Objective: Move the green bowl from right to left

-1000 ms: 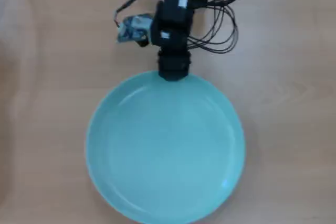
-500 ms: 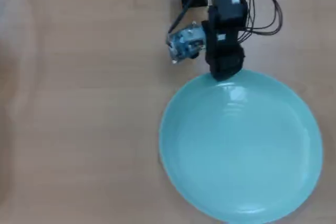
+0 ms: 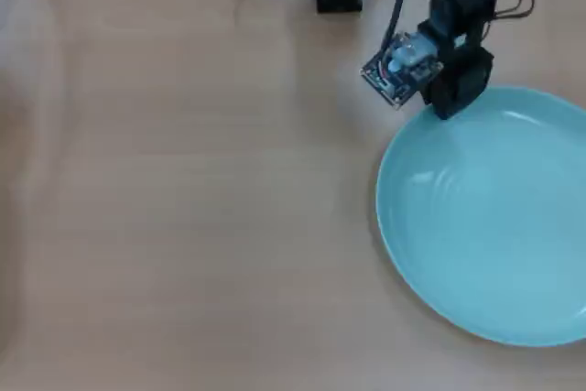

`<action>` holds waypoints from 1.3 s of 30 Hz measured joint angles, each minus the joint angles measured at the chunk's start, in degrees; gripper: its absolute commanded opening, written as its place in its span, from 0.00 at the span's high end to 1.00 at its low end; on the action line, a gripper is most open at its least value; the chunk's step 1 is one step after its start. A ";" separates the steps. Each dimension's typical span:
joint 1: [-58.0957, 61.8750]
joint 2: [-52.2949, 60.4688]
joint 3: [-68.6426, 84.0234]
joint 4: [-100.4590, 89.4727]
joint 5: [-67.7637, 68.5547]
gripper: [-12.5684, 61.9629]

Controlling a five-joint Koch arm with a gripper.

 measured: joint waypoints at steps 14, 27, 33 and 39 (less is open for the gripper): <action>-11.43 -0.09 -0.44 -0.09 6.77 0.93; -12.92 -0.09 -0.44 0.00 6.77 0.93; -10.20 -0.18 -0.44 0.09 6.77 0.92; -9.40 -0.18 -0.44 0.18 6.68 0.92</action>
